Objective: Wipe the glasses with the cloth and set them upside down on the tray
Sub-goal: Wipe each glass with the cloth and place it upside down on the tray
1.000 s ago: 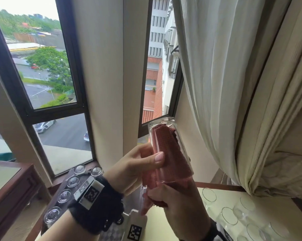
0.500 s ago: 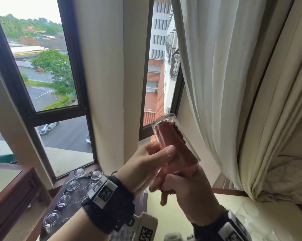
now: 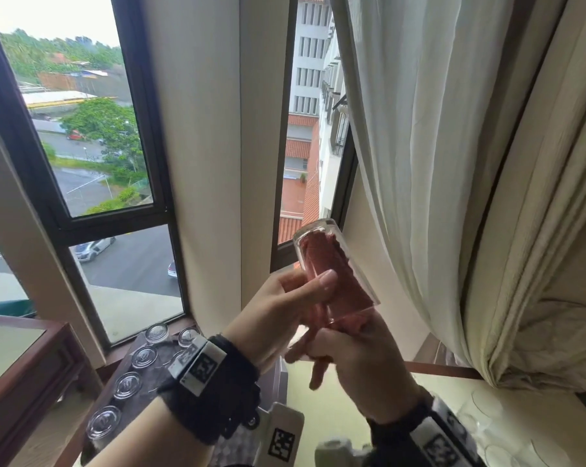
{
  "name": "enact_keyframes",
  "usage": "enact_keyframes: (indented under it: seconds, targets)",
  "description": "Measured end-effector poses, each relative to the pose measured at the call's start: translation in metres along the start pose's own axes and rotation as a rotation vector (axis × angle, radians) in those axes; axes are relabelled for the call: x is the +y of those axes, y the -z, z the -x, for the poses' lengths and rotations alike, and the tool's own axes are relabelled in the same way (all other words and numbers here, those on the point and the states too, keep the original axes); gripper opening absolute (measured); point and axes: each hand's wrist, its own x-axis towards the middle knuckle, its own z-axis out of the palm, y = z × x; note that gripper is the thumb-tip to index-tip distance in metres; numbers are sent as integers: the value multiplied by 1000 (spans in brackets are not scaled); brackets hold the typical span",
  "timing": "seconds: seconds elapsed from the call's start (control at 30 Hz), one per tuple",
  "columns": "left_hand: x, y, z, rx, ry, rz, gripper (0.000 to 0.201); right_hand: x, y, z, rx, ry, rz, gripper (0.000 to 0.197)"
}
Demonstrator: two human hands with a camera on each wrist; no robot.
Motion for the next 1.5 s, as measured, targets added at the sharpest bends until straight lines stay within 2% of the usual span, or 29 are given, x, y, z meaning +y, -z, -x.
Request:
enact_keyframes:
  seconds: [0.07,0.13,0.17,0.23,0.33,0.4,0.43,0.5,0.53,0.6,0.63,0.67,0.7,0.8,0.87,0.93,1.03,1.1,1.17,1.2,1.27,1.33,1.37,1.4,1.47,1.5]
  targets:
    - [-4,0,4,-99,13,151,80,-10,-6,8,-172,-4,-452,50]
    - [-2,-3,6,-147,24,171,90,-11,-9,12,-274,3,-831,59]
    - [-2,-3,6,-161,22,168,87,-9,-10,12,-282,-2,-949,60]
    - [-3,-3,7,-167,13,149,73,-6,-8,12,-210,-26,-982,55]
    - [-2,-1,9,-171,41,39,67,-3,-1,13,51,-81,-736,57]
    - [-3,5,12,-154,46,-77,60,-2,8,15,240,-51,-434,48]
    - [-5,9,13,-149,43,-108,55,-1,12,18,302,-13,-260,43]
    - [-3,12,17,-104,47,-117,44,-1,19,24,375,73,110,45]
    - [-1,11,19,-70,54,-100,42,0,22,26,378,141,275,42]
    - [5,2,21,-11,92,-59,55,3,24,27,305,354,509,19]
    - [7,-2,20,38,127,-41,68,7,23,27,257,448,604,20]
    - [10,-6,18,87,164,-23,81,14,22,27,222,517,695,29]
    - [13,-8,16,121,182,-7,85,20,21,27,200,561,785,35]
    - [21,-10,11,187,142,-9,63,26,16,28,211,593,1064,50]
    - [20,-10,9,226,70,-36,56,26,12,26,196,521,1112,56]
    - [17,-8,10,181,-11,-63,55,25,9,26,211,458,1024,50]
    - [12,-5,15,-38,-103,47,68,7,4,35,226,276,570,36]
    - [13,-2,19,-177,-122,186,76,-13,2,42,126,86,188,32]
    - [13,0,19,-227,-135,223,82,-22,-1,44,49,35,29,32]
    - [13,-1,17,-194,-141,206,78,-23,-4,43,25,51,22,34]
    - [15,-4,12,-54,-131,124,65,-13,-9,39,22,106,152,47]
    - [15,-7,8,96,-77,-4,51,4,-5,35,103,248,582,61]
    - [16,-9,6,142,-48,-72,45,9,-2,32,147,300,857,57]
    - [15,-10,4,166,-22,-135,44,13,0,30,163,305,1034,51]
    - [11,-7,3,160,10,-215,45,17,3,30,203,296,1102,32]
    - [10,-5,4,124,13,-191,42,13,0,33,188,231,971,22]
